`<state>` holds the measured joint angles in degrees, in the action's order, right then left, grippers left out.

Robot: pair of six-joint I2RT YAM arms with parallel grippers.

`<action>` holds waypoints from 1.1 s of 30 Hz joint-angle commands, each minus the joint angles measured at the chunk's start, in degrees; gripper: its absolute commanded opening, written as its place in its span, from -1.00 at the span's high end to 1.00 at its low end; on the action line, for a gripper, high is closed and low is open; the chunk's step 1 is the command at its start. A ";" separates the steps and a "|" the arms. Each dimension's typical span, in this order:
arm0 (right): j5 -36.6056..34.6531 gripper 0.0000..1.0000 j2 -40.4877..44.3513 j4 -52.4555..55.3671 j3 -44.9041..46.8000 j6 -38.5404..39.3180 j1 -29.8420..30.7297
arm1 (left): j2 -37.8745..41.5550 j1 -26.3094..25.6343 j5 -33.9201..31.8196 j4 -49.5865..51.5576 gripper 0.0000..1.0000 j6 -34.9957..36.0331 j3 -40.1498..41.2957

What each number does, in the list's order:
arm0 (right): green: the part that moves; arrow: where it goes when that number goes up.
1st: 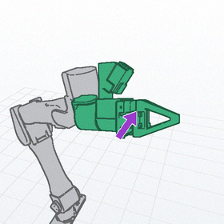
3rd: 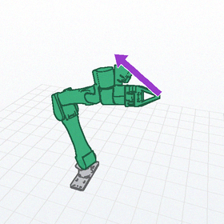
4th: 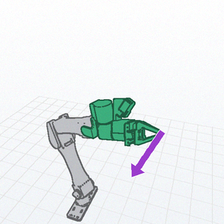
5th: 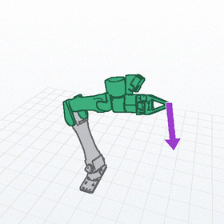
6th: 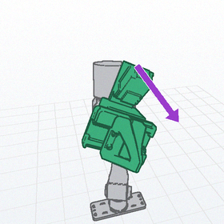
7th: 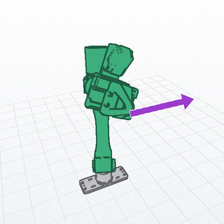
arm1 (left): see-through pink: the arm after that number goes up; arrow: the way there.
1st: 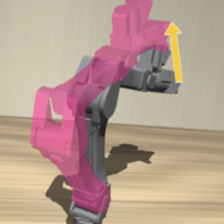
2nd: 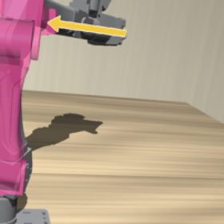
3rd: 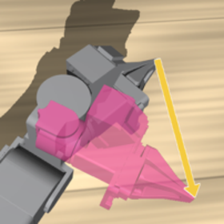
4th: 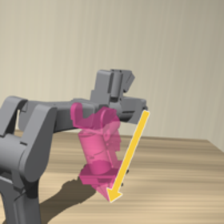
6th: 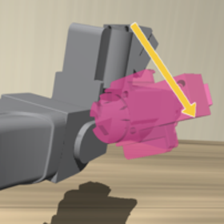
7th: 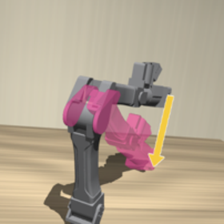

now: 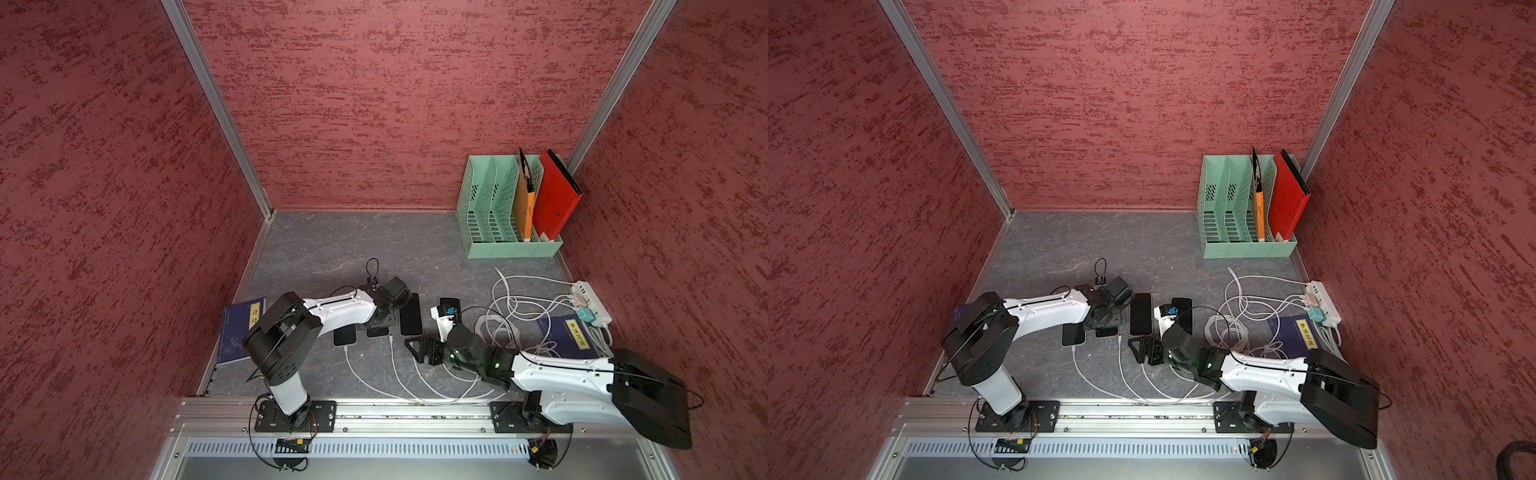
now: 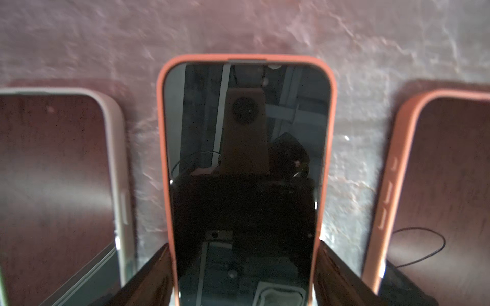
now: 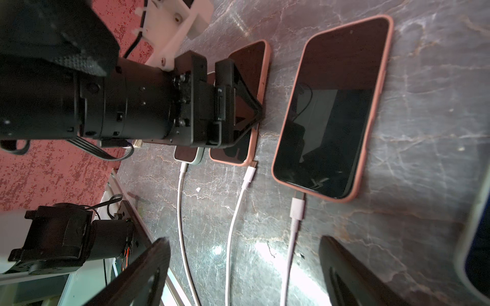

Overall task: Unplug the charging cable from the phone
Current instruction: Place the phone at the center of the board.

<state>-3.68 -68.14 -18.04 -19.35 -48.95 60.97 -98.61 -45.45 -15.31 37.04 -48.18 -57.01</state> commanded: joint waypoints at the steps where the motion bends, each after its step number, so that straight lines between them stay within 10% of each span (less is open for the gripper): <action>1: 0.01 -0.83 0.52 -2.02 0.77 -0.36 -0.76 | -0.40 -0.53 -0.38 1.34 1.00 -1.36 -1.39; 14: 0.22 -0.83 2.50 -2.12 2.15 -0.65 -1.39 | 0.17 -0.72 3.49 2.31 0.87 -1.76 -0.82; 16: 0.10 -0.84 2.58 -2.24 2.37 -0.77 -1.40 | 0.08 -0.78 3.94 2.61 0.67 -1.74 -0.68; 23: 0.27 -0.96 2.41 -2.26 2.31 -0.99 -1.39 | 1.39 -0.68 4.11 1.72 -0.95 -0.93 0.06; 33: -0.70 -0.97 1.52 2.22 -0.08 -0.90 -1.38 | 12.14 -1.16 -2.31 2.85 -0.99 0.07 0.90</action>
<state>-3.29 -66.37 -18.65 -17.91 -49.69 59.99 -92.09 -46.00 -13.15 39.94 -48.99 -57.01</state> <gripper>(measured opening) 0.984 0.996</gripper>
